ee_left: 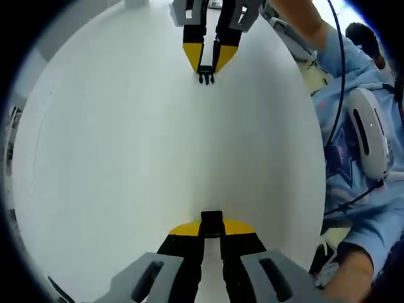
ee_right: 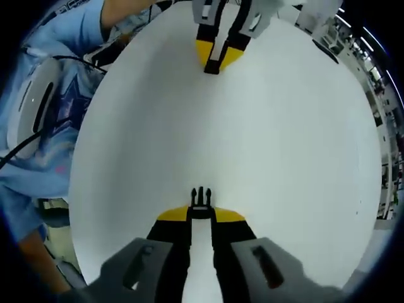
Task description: Snap the two parts of the plastic buckle together until the buckle closes and remains connected.
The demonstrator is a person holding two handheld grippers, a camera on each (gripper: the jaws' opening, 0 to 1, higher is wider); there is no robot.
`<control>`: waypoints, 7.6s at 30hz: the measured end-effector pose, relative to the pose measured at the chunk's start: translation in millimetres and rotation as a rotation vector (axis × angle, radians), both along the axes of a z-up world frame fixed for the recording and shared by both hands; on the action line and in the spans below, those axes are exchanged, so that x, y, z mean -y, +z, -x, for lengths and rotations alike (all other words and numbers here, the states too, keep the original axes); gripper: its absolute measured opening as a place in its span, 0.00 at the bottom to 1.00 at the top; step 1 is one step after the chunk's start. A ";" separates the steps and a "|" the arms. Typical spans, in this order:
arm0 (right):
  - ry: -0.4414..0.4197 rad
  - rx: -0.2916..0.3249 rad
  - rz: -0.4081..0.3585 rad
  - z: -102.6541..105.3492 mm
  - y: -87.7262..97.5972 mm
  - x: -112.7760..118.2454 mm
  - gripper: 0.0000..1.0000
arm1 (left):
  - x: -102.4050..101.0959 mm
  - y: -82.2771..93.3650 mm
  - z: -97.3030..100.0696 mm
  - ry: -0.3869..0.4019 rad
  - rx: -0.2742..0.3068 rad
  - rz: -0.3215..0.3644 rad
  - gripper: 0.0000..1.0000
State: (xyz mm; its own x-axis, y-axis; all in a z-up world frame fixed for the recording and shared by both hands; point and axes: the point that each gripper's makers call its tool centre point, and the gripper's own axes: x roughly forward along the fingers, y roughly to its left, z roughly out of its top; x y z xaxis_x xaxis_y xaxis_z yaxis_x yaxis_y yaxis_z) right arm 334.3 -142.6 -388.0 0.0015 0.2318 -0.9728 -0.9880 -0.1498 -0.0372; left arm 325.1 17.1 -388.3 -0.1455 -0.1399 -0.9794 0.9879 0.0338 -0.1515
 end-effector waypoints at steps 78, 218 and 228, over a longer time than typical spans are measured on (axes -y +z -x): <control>-0.026 0.013 0.007 -0.9 0.9 -20.3 0.11 | 51.4 4.6 -20.6 -0.015 0.128 0.546 0.14; -0.012 0.035 0.032 -16.2 4.1 -67.2 0.11 | 83.4 2.9 -12.7 0.033 0.122 0.697 0.12; -0.028 0.033 0.033 -16.5 4.5 -66.9 0.11 | 85.1 2.8 -13.2 0.073 0.113 0.688 0.12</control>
